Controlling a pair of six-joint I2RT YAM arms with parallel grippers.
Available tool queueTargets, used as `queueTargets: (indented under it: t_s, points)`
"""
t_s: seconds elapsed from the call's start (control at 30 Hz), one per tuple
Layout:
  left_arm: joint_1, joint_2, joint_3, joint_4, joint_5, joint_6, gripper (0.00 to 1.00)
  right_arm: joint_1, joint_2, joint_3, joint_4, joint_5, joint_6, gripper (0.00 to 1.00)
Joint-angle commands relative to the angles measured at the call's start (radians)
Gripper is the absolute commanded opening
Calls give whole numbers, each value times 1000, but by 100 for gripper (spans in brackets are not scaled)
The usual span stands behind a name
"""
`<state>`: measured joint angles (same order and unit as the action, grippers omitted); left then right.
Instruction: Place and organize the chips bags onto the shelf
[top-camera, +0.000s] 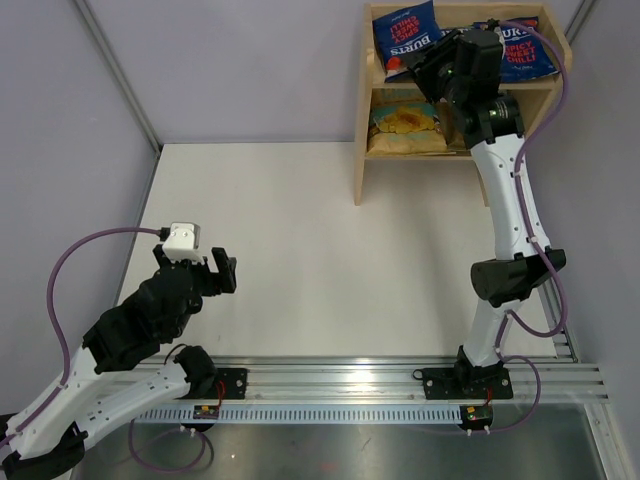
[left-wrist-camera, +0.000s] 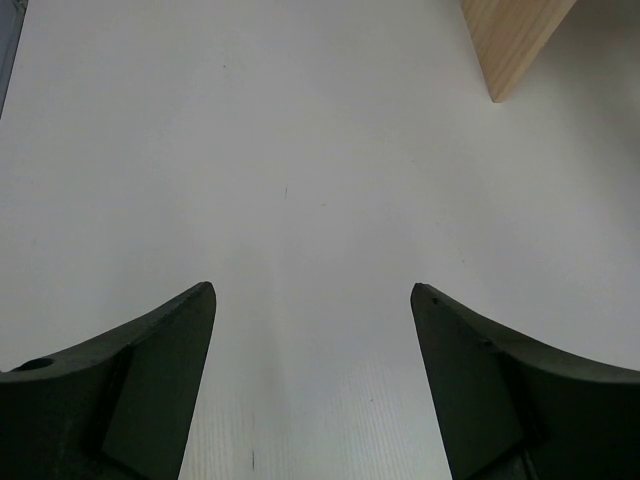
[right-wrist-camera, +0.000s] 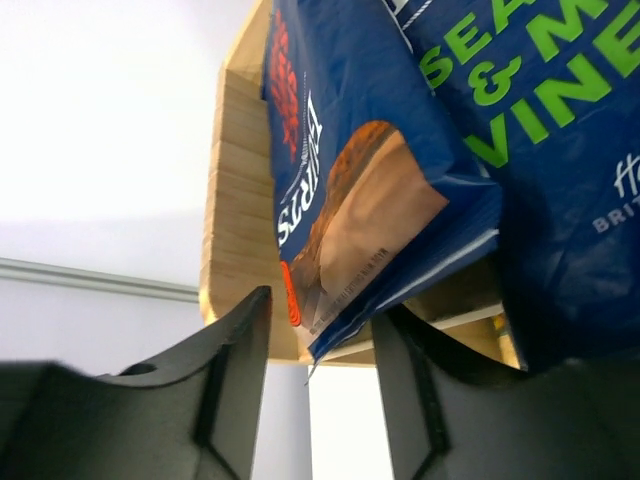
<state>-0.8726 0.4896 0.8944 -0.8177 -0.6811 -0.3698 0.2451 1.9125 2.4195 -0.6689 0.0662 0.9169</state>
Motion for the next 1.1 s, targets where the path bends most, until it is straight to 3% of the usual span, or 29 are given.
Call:
queueTargets:
  t_s: [0.0,0.33,0.47,0.63,0.97,1.07]
  points:
    - [1,-16,-2,34,11,12,82,-1,-78,-39,97,-26,51,50]
    - [1,-26,-5,34,6,12,82,0,-26,-31,97,-19,120,31]
    - [3,-26,-5,35,3,14,82,19,-52,-127,184,0,195,21]
    - [3,-36,-5,34,0,12,82,49,-102,-226,276,69,255,18]
    - [3,-43,-8,32,-6,11,82,72,-116,-263,298,90,261,24]
    - [3,-42,-6,34,-6,12,82,72,-133,-255,284,92,225,39]
